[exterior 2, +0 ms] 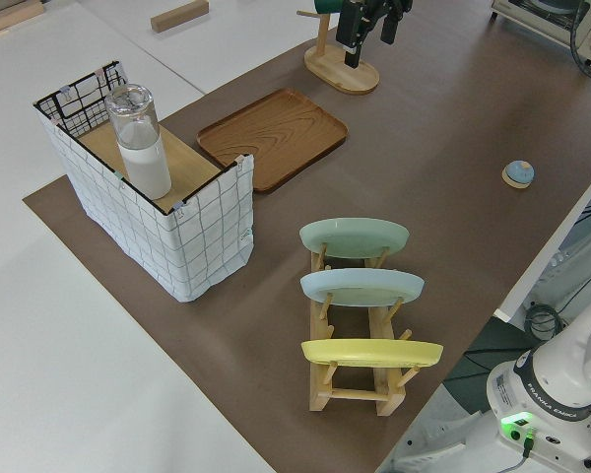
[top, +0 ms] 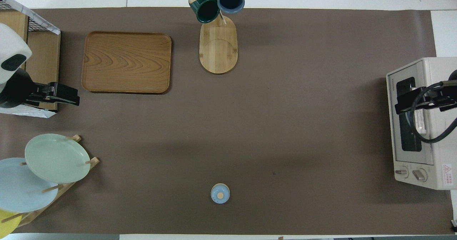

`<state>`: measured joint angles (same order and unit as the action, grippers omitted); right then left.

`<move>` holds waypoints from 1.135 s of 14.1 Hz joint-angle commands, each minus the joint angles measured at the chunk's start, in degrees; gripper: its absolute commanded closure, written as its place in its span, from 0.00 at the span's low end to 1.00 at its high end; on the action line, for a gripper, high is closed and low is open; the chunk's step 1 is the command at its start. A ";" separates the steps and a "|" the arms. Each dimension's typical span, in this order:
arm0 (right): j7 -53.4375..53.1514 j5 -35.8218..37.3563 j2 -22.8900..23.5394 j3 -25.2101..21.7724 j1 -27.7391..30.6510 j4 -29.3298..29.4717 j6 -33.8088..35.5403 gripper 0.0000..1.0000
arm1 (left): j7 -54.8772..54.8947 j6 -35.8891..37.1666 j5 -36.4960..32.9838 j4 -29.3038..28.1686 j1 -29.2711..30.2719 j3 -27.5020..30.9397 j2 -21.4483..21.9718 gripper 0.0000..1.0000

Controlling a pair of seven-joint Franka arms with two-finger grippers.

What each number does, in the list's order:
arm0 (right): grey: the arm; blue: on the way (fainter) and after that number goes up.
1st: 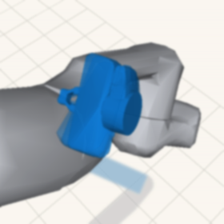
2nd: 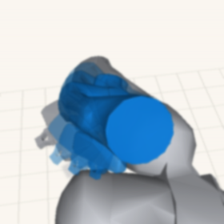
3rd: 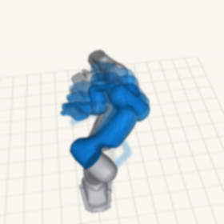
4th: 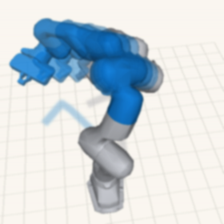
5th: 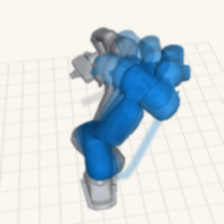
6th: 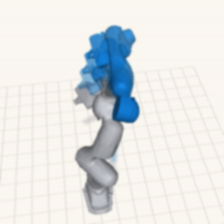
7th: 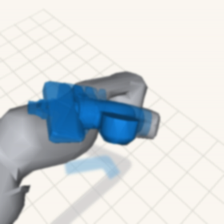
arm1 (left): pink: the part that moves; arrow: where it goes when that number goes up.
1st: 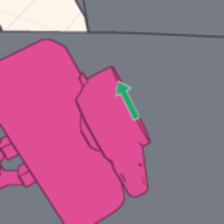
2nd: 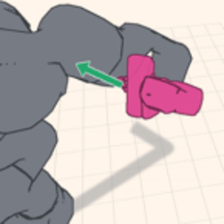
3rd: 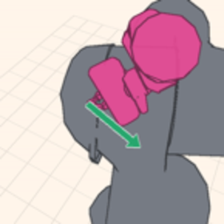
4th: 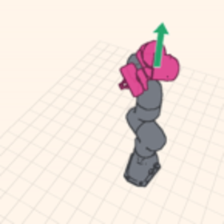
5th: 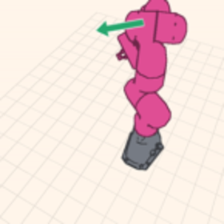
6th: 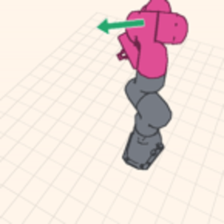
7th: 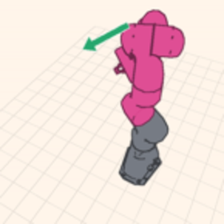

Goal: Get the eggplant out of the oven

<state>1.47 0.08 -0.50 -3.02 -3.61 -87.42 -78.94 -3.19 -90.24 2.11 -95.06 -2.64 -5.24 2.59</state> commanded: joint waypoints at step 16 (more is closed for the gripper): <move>4.07 -3.33 -1.08 0.03 0.35 -2.40 -1.04 0.60 | 0.55 0.94 0.61 0.40 0.18 0.14 0.57 0.00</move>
<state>3.30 -1.95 -0.50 -3.01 -3.57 -87.70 -78.89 -3.19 -90.24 2.11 -95.06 -2.64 -5.24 2.59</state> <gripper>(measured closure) 0.070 0.000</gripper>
